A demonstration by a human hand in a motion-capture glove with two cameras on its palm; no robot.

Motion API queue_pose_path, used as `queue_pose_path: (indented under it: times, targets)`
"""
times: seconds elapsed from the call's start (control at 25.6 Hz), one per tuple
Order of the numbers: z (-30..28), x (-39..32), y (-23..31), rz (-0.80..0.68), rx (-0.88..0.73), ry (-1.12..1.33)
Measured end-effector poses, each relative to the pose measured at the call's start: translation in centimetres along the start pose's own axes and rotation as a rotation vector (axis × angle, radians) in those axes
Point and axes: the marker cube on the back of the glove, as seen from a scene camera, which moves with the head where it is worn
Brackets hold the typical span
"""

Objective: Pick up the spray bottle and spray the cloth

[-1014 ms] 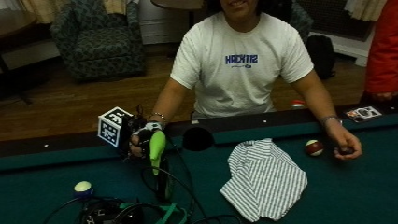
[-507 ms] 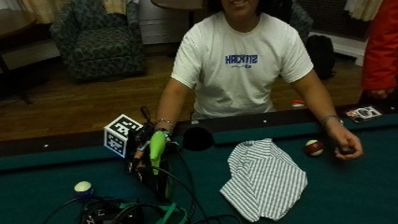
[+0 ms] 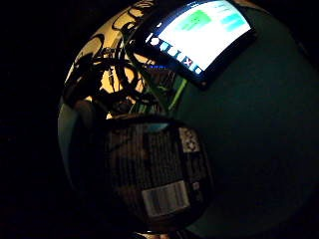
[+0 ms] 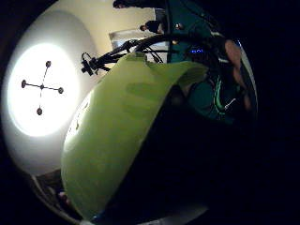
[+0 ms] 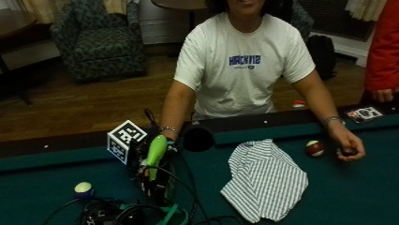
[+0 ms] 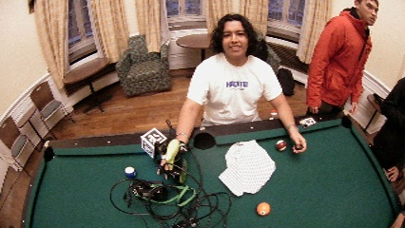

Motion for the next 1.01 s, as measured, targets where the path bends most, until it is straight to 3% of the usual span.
queue_pose_path:
  times: [0.27,0.55,0.74,1.01]
  targets:
    - [-0.2,-0.4,0.7,0.111,-0.028,-0.001]
    - [0.2,-2.0,-0.3,0.007,-0.012,-0.163]
    - [-0.4,-1.6,-0.2,-0.037,0.044,-0.131]
    - [-0.8,-2.0,0.8,-0.088,-0.027,-0.078]
